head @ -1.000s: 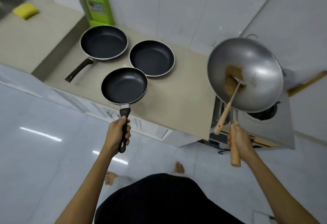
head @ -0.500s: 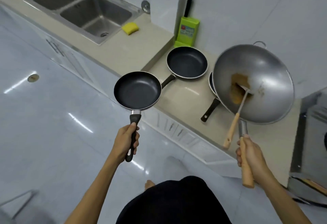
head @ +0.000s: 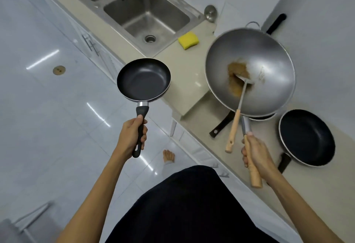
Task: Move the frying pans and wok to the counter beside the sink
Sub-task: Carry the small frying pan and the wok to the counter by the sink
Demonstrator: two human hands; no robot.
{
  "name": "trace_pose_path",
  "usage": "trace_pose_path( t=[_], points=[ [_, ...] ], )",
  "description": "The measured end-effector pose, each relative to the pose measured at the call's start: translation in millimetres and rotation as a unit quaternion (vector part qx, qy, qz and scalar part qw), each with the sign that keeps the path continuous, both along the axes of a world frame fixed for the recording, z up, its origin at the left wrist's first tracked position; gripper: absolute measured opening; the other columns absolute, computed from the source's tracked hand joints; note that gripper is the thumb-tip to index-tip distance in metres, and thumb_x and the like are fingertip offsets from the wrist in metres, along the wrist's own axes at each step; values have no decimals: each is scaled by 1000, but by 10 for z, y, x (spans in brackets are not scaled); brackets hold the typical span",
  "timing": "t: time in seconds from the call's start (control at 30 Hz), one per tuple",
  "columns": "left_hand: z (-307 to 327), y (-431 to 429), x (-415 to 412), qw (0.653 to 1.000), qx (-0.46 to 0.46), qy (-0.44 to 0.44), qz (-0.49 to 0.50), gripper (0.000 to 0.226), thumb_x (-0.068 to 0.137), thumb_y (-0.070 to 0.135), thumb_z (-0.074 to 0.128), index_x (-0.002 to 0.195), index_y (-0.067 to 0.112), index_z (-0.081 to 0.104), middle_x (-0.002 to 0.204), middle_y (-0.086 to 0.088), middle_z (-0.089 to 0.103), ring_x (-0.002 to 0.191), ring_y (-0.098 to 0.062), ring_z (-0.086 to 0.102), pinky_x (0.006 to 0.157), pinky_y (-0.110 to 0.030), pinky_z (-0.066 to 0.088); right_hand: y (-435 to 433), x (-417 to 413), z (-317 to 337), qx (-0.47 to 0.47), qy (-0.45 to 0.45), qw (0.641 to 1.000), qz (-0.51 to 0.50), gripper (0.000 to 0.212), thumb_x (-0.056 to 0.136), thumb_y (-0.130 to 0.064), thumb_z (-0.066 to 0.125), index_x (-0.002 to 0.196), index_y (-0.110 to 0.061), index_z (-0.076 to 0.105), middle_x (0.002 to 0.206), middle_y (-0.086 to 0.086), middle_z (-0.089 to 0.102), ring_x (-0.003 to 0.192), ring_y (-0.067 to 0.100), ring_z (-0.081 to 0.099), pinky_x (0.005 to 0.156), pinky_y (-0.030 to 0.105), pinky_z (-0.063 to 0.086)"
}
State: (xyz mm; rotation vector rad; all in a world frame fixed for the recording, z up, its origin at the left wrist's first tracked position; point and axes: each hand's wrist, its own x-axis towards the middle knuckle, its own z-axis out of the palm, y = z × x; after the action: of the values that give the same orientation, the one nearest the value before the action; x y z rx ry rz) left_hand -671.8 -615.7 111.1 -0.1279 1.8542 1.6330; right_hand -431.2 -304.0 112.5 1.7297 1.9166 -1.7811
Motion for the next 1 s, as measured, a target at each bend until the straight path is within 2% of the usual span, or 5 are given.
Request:
trace_pose_path(
  t=[0.23, 0.5, 0.7, 0.87, 1.0],
  points=[
    [66, -230, -1335, 995, 1, 15, 102, 35, 106, 35, 44, 97, 5, 60, 55, 0, 54, 37, -13, 45, 33, -25, 41, -150, -1889, -7, -13, 9, 995, 95, 49, 99, -58, 40, 90, -14, 57, 51, 3, 53, 37, 19, 48, 36, 28, 40],
    [-104, -873, -2727, 990, 0, 7, 143, 36, 105, 38, 45, 96, 7, 61, 57, 1, 55, 39, -12, 45, 35, -23, 40, -525, -3611, -114, -17, 4, 990, 143, 50, 102, -57, 39, 96, -11, 60, 54, 3, 55, 40, 18, 49, 38, 28, 42],
    [-84, -1692, -4236, 992, -34, 25, 116, 38, 106, 39, 43, 98, 6, 61, 53, 1, 53, 38, -13, 45, 34, -27, 42, -1236, -5014, -215, 2, 2, 992, 129, 50, 101, -58, 41, 92, -11, 58, 54, 6, 53, 39, 20, 46, 39, 26, 40],
    [23, -2315, -5270, 995, -65, 40, 67, 37, 107, 39, 42, 97, 8, 60, 51, -2, 51, 36, -15, 44, 34, -26, 40, -1811, -5844, -215, 4, -8, 990, 140, 56, 99, -63, 43, 93, -10, 59, 52, 4, 52, 39, 18, 46, 38, 28, 40],
    [79, -2571, -6114, 995, -54, 43, 75, 36, 106, 39, 43, 98, 8, 61, 53, -2, 52, 38, -15, 45, 35, -27, 40, -2165, -6691, -160, -4, 8, 990, 139, 53, 99, -62, 44, 90, -12, 58, 51, 2, 53, 38, 17, 47, 37, 27, 40]
  ],
)
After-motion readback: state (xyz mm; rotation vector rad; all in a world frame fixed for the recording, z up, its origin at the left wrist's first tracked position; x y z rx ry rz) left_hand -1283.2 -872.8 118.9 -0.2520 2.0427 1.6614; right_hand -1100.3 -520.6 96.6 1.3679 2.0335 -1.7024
